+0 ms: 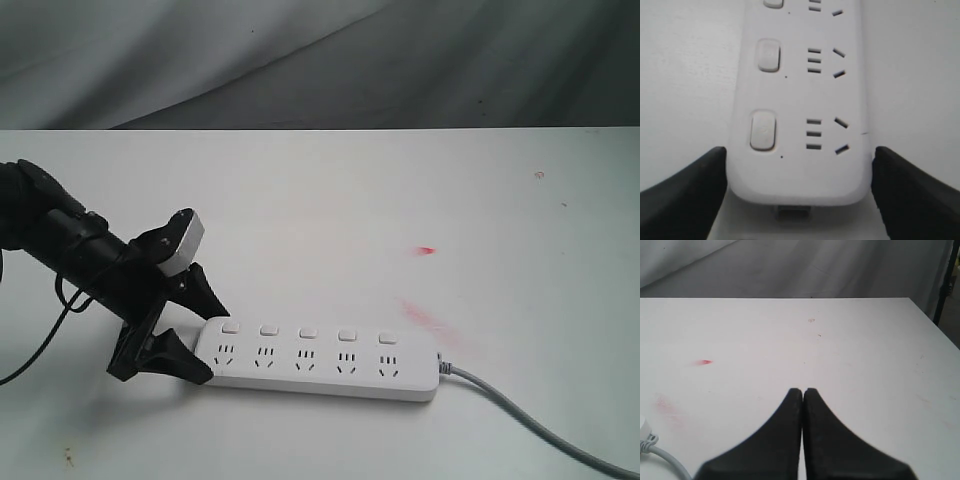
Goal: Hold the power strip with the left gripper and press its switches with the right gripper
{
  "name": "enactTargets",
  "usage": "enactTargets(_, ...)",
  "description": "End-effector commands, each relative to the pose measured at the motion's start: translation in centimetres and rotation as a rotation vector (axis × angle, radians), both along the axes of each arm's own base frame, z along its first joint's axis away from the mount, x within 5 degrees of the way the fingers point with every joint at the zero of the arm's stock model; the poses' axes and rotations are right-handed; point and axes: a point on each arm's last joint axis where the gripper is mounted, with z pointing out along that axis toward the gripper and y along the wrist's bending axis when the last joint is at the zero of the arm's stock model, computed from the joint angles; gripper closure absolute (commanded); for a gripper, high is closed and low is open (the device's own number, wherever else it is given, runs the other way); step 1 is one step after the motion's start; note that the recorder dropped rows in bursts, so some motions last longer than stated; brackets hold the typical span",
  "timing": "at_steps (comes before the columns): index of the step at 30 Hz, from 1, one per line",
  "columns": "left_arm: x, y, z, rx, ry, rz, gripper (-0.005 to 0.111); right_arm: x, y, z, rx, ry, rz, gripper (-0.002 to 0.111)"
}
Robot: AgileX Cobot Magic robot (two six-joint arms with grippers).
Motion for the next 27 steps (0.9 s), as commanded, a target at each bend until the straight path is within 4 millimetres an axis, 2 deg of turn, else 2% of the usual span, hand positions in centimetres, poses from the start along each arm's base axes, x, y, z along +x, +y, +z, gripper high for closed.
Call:
enactTargets(1, 0.1, -0.1, -0.1, 0.0, -0.01, 0.008, 0.059, 0.0, 0.0, 0.0, 0.003, -0.008, -0.008, 0.108)
enactTargets(7, 0.1, -0.1, -0.1, 0.0, -0.009, 0.008, 0.059, 0.0, 0.0, 0.0, 0.003, -0.008, -0.008, 0.108)
enactTargets(9, 0.1, -0.1, -0.1, 0.001, -0.009, 0.007, 0.059, 0.0, -0.2, 0.0, -0.067, -0.004, -0.005, 0.108)
enactTargets(12, 0.1, -0.1, -0.1, 0.001, -0.009, 0.007, 0.059, 0.1, -0.2, 0.5, -0.066, -0.07, -0.006, 0.108)
enactTargets(18, 0.1, -0.1, -0.1, 0.001, -0.009, 0.007, 0.059, 0.2, -0.2, 3.7, 0.187, -0.428, -0.039, 0.108)
enactTargets(21, 0.1, -0.1, -0.1, 0.001, -0.009, 0.007, 0.059, -0.2, -1.0, 5.0, 0.384, -0.607, -0.103, 0.108)
enactTargets(25, 0.1, -0.1, -0.1, 0.001, -0.009, 0.007, 0.059, -1.3, -2.2, 6.8, 0.468, -0.864, -0.19, 0.108)
enactTargets(27, 0.1, -0.1, -0.1, 0.001, -0.009, 0.007, 0.059, -1.8, -2.5, 7.3, 0.573, -0.957, -0.19, 0.108)
